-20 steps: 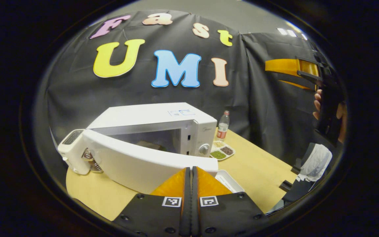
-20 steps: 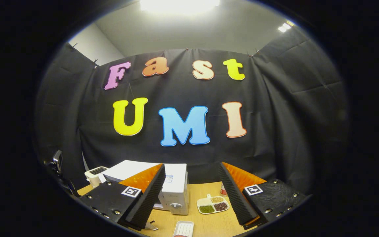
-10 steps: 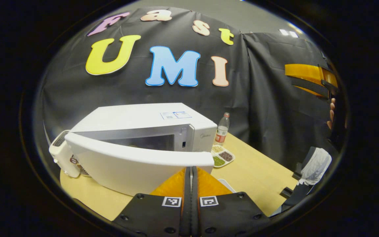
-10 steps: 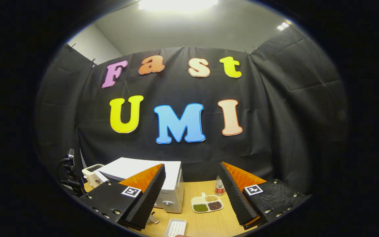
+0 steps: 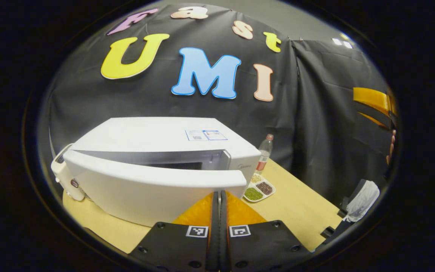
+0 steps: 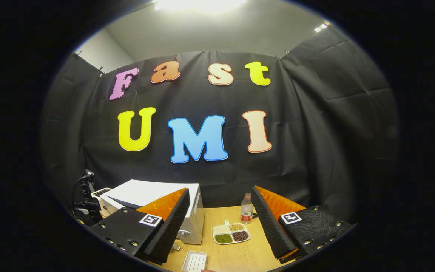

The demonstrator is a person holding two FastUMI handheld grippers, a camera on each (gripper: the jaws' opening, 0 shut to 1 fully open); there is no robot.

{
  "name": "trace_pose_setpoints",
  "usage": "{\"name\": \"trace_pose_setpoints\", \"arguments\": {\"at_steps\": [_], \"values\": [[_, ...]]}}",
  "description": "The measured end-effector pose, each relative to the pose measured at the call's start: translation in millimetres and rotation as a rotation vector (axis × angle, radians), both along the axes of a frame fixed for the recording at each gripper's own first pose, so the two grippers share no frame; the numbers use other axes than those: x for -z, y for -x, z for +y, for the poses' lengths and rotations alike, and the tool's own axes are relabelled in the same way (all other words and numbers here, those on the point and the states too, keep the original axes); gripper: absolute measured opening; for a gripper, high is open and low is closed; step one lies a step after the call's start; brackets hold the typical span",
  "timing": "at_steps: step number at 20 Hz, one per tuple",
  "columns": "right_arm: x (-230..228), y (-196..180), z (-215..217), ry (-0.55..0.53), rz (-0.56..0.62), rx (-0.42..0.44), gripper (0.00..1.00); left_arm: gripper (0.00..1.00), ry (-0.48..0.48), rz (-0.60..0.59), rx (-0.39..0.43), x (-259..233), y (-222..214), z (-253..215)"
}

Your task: Open the microwave oven with the left hand, put the food in, and close the microwave oven.

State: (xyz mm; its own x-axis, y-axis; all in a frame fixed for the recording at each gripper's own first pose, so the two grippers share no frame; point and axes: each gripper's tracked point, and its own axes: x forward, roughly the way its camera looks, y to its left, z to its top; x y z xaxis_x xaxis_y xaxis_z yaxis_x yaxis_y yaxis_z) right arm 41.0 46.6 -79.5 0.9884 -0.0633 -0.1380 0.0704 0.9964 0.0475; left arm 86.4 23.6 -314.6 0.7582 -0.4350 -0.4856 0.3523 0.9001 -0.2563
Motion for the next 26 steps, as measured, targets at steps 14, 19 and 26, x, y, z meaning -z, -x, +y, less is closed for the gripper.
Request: {"name": "trace_pose_setpoints", "arguments": {"at_steps": [14, 19, 26], "values": [[1, -4, -12, 0.007, 0.012, 0.047, 0.98, 0.06, 0.059, 0.042, -0.047, 7, -41, -8], [1, -4, -5, 0.0, 0.016, 0.041, 0.98, 0.08, 0.041, 0.034, -0.047, 6, -42, -8], [-3, 0, 2, 0.009, 0.012, 0.032, 0.98, 0.06, 0.071, 0.042, -0.047, 6, -42, -8]]}}
